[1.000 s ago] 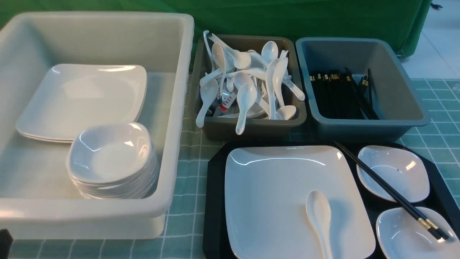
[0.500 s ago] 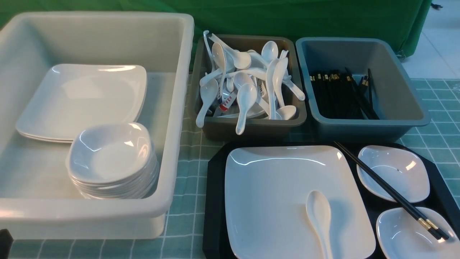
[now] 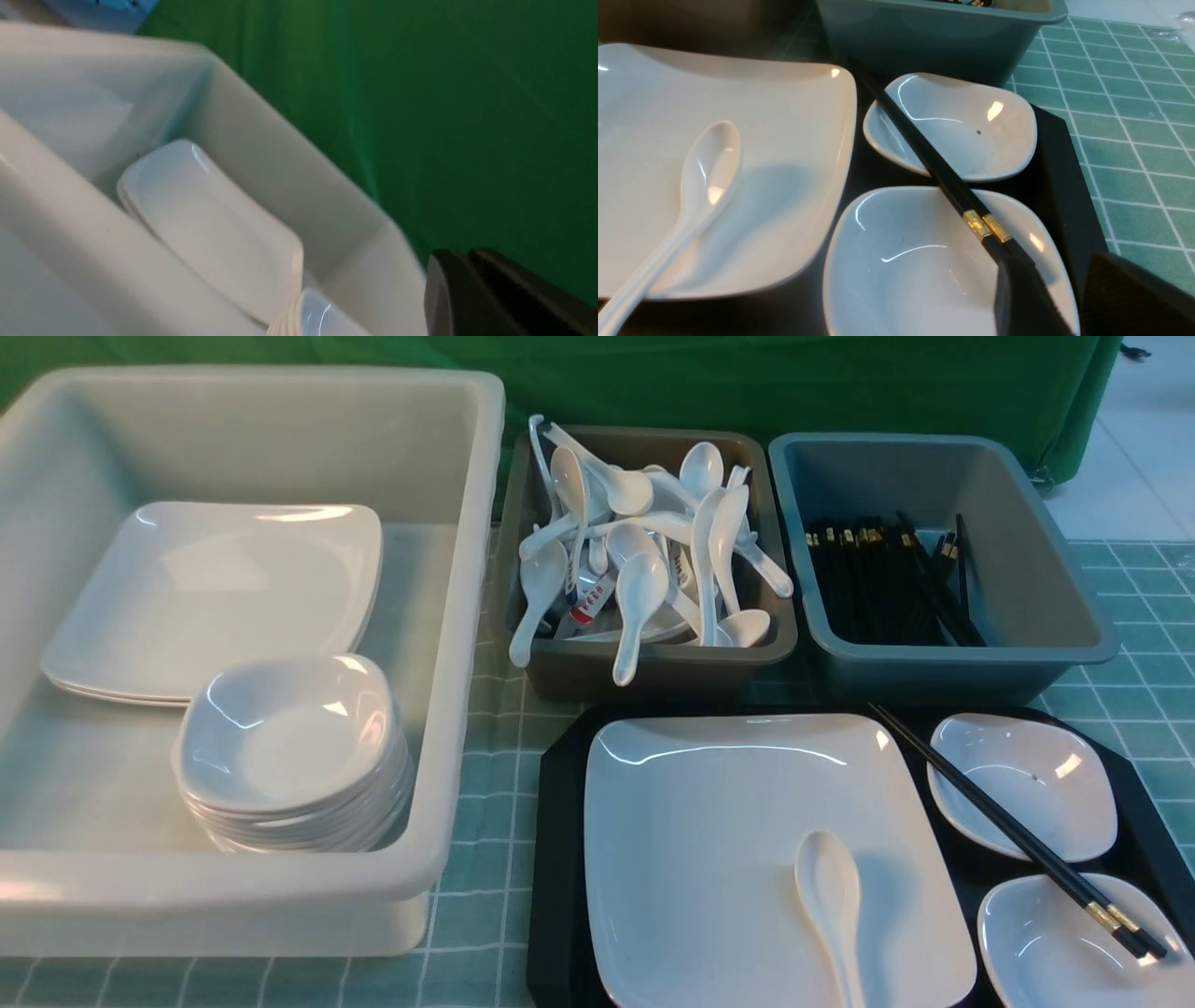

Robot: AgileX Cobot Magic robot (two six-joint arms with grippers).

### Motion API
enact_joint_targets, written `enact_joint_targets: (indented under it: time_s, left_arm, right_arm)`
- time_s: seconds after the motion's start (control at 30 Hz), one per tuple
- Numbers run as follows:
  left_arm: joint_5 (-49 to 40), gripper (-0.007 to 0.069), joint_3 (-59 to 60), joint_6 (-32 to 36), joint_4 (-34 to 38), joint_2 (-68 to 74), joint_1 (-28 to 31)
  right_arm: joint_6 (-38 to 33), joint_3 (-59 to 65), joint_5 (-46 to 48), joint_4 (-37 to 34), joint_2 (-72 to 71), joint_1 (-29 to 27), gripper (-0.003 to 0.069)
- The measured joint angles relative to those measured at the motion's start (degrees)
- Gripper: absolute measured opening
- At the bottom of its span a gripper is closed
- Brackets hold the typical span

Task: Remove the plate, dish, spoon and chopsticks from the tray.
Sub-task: Use the right arm to grab a pair of chopsticks from the plate

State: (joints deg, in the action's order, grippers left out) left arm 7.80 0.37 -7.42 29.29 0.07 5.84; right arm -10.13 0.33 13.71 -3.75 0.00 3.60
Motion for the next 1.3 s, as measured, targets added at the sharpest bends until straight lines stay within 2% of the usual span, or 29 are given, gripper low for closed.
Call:
enact_joint_targets:
  time_s: [0.07,0.17,0.2,0.23,0.33,0.37,0.4,0.5,0.67,0.9,0.97,1.0,1.03,1.07,1.17,1.3]
  left_arm:
    - [1.62,0.0017,-0.17,-1.06,0.23,0.0,-0.07]
    - [-7.31,0.0017,-7.81,-1.74,-9.05,2.75,-1.72]
    - [-7.8,0.0017,-8.45,-1.66,-9.8,2.75,-1.91]
    - [-13.72,0.0017,-13.09,-0.75,-14.11,6.48,-3.32]
    - [-27.51,0.0017,-23.12,6.0,-16.89,16.62,-7.0]
    - [-27.51,0.0017,-23.12,6.0,-16.92,17.41,-7.22]
    - [-34.69,0.0017,-27.13,10.48,-15.98,21.89,-8.6]
    - [-43.49,0.0017,-34.97,20.2,-11.19,34.52,-12.28]
    - [-40.82,0.0017,-40.12,27.16,-5.56,45.51,-18.6]
    - [-34.16,0.0017,-40.51,29.41,-4.04,50.26,-24.96]
    - [-34.0,0.0017,-40.51,29.97,-4.33,50.26,-25.62]
    - [-33.97,0.0017,-40.52,30.07,-4.67,50.26,-25.82]
    - [-33.97,0.0017,-40.52,30.07,-4.68,50.26,-25.82]
    - [-33.97,0.0017,-40.52,30.13,-5.05,50.26,-25.82]
    - [-33.82,0.0017,-40.52,30.21,-5.28,50.26,-25.82]
    - [-33.82,0.0017,-40.52,30.4,-5.12,50.21,-25.82]
  right_arm:
    - [0.0,0.0,0.0,0.0,0.0,0.0,0.0242]
    - [0.0,0.0,0.0,0.0,0.0,0.0,0.0242]
    - [0.0,0.0,0.0,0.0,0.0,0.0,0.0242]
    - [0.0,0.0,0.0,0.0,0.0,0.0,0.0242]
    - [0.0,0.0,0.0,0.0,0.0,0.0,0.0242]
    - [0.0,0.0,0.0,0.0,0.0,0.0,0.0242]
    - [0.0,0.0,0.0,0.0,0.0,0.0,0.0242]
    - [0.0,0.0,0.0,0.0,0.0,0.0,0.0242]
    - [0.0,0.0,0.0,0.0,0.0,0.0,0.0242]
    - [1.04,0.0,-2.03,-1.48,0.0,0.0,0.0242]
    - [5.42,0.0,-3.92,-4.33,0.0,0.0,0.0242]
    - [10.79,0.0,-5.53,-6.38,0.0,0.0,0.0242]
    - [11.6,0.0,-6.15,-6.6,0.0,0.0,0.0242]
    - [17.56,0.0,-8.62,-7.68,0.0,0.0,0.0242]
    - [28.35,0.0,-14.91,-8.59,0.0,0.0,0.0242]
    - [33.97,0.0,-22.58,-8.78,0.0,0.0,0.0242]
